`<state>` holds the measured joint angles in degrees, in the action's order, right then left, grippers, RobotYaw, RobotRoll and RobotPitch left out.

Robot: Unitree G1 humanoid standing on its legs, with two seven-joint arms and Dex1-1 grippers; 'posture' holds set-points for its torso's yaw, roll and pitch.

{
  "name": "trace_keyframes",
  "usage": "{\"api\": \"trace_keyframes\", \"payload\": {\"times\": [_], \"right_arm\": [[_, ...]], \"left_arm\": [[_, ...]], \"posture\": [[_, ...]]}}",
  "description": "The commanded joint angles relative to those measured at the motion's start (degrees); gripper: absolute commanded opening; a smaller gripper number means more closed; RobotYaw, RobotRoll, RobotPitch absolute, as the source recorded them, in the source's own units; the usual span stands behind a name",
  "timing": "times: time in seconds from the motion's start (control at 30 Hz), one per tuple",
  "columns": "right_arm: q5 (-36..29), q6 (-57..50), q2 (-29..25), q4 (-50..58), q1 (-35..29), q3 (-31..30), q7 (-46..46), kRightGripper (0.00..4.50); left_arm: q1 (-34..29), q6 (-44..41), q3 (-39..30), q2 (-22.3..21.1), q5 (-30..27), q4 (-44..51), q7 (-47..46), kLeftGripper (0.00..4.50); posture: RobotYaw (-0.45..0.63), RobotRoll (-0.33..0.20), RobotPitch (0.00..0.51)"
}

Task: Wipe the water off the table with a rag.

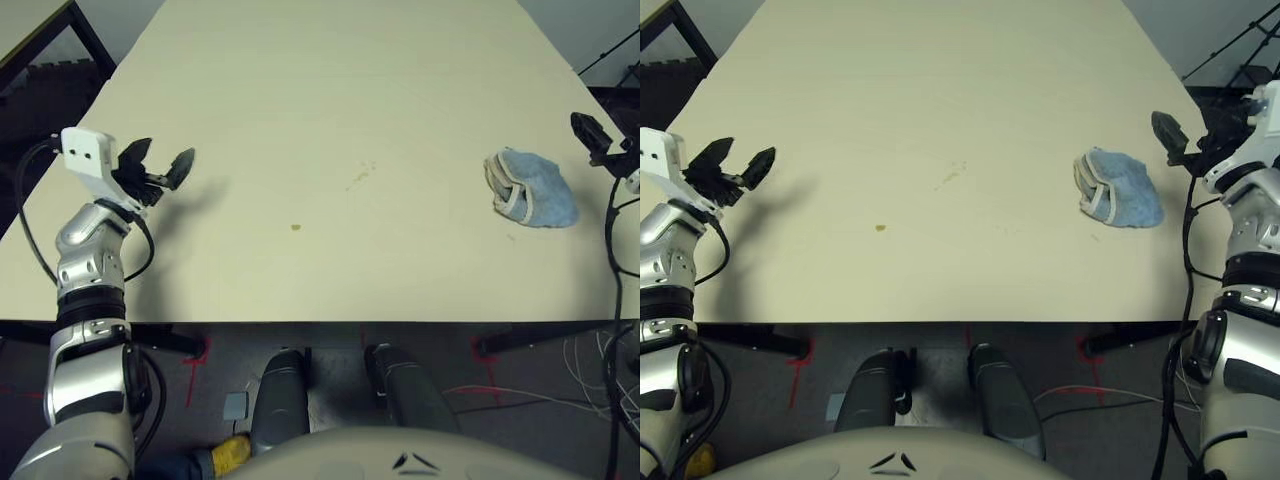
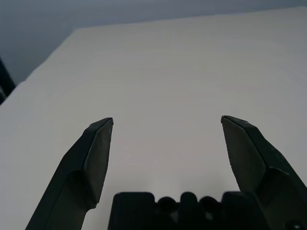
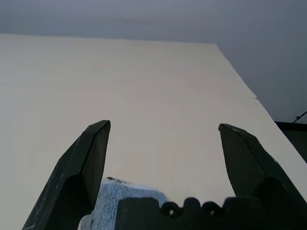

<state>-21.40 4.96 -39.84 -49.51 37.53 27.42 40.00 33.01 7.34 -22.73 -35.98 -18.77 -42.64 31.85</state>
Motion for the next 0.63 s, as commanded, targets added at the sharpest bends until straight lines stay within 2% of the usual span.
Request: {"api": "trace_keyframes", "payload": {"times": [0.03, 0.47, 0.5, 0.63], "right_arm": [[-0.6, 3.3, 0.8, -1.5, -1.6, 1.2, -0.8, 4.49], [-1.5, 7.4, 1.9, -0.7, -4.2, 1.7, -3.7, 4.49], [-1.6, 7.6, 1.9, -0.9, -4.2, 1.8, -3.9, 4.49], [-1.9, 7.8, 1.9, -1.0, -4.6, 1.9, -4.3, 4.49]], "left_arm": [[1.3, 2.1, -0.5, -0.4, 1.1, -3.1, -2.1, 4.5], [6.3, 6.3, 0.5, -0.6, 2.7, -10.7, -2.7, 4.5], [6.7, 6.6, 0.7, -0.5, 2.9, -11.3, -2.8, 4.5], [7.9, 7.5, 1.2, -0.3, 3.3, -13.1, -2.8, 4.5]], "posture": [[-0.14, 0.0, 0.141], [-0.15, 0.0, 0.141], [-0.18, 0.0, 0.129], [-0.18, 0.0, 0.121]]}}
